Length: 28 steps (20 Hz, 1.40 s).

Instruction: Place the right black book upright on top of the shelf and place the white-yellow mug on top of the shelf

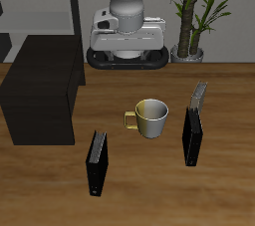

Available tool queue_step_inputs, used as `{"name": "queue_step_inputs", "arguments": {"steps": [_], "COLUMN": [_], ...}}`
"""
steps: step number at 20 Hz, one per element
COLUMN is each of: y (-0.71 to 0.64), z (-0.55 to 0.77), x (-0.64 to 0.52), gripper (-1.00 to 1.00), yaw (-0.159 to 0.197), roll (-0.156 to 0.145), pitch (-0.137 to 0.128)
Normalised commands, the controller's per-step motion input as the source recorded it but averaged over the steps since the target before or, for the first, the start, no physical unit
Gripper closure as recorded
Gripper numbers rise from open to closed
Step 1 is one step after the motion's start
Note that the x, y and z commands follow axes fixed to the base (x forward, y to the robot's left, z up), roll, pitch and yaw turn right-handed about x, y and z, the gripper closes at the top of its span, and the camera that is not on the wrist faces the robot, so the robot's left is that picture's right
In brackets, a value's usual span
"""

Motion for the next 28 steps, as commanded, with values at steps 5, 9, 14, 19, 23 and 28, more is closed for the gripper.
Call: {"name": "queue_step_inputs", "arguments": {"steps": [5,9,14,19,23,28], "y": [-0.5,-0.43,-0.41,-0.3,-0.19,0.02], "z": [0.21,0.16,0.17,0.08,0.05,-0.17], "x": [0.44,0.37,0.37,0.37,0.39,0.36], "gripper": [-1.0,-1.0,-1.0,-1.0,-1.0,-1.0], "yaw": [0.004,0.028,-0.012,0.046,-0.015,-0.015], "roll": [-0.029,-0.037,-0.038,-0.024,0.022,-0.009], "pitch": [-0.016,-0.005,-0.01,-0.012,-0.03,0.02]}}
